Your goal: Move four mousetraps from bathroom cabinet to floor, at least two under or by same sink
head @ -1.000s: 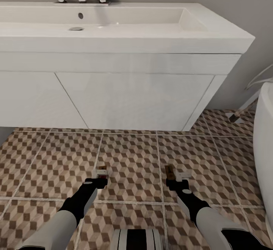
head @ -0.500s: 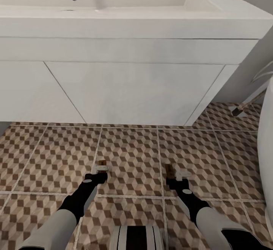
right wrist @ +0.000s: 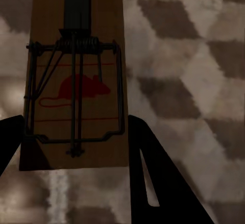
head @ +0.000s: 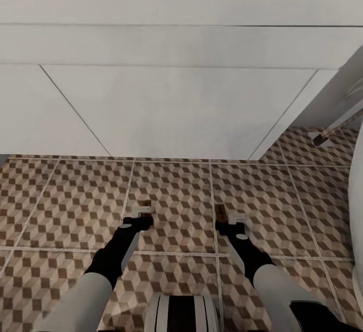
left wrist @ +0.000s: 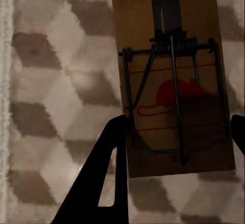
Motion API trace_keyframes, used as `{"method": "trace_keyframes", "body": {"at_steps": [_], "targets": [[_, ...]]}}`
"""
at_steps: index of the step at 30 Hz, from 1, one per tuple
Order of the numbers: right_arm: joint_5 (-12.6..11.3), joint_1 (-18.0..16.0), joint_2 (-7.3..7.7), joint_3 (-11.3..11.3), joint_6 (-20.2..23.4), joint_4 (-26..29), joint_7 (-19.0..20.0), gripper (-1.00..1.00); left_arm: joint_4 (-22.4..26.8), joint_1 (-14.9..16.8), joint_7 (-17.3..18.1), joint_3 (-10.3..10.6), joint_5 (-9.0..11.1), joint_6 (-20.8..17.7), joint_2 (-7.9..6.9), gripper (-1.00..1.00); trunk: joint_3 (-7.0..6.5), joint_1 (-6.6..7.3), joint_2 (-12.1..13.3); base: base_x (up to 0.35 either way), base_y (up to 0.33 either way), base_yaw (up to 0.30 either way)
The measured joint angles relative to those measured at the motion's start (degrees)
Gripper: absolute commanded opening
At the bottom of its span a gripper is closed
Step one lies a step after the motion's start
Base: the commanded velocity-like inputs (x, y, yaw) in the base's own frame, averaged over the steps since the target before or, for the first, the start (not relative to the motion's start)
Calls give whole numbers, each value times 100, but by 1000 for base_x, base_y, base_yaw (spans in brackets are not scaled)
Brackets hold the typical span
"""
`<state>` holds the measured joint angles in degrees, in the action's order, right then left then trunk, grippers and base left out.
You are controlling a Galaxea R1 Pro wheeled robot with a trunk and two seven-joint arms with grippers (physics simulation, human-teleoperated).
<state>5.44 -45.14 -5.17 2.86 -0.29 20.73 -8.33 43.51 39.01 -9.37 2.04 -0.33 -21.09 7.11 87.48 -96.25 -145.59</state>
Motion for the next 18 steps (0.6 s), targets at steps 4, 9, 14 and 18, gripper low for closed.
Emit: {"method": "trace_keyframes", "body": {"at_steps": [4, 9, 14, 18], "targets": [[-16, -83, 8, 1, 29, 13, -2, -100, -40, 0, -6, 17, -46, -14, 91, -100, 89, -10, -5, 0, 0, 0], [-33, -164, 12, 5, 9, -25, -3, -100, -80, 0, -7, 14, -67, -18, 87, -100, 200, -23, -12, 0, 0, 0], [-35, -182, 15, 12, -32, -78, -3, -100, -82, 0, -8, 16, -78, -12, 90, -100, 311, -36, -19, 0, 0, 0], [-14, -186, -2, 14, -54, -45, 1, -100, -48, 1, -8, 19, -80, 13, 91, -100, 378, -43, -23, 0, 0, 0]]}}
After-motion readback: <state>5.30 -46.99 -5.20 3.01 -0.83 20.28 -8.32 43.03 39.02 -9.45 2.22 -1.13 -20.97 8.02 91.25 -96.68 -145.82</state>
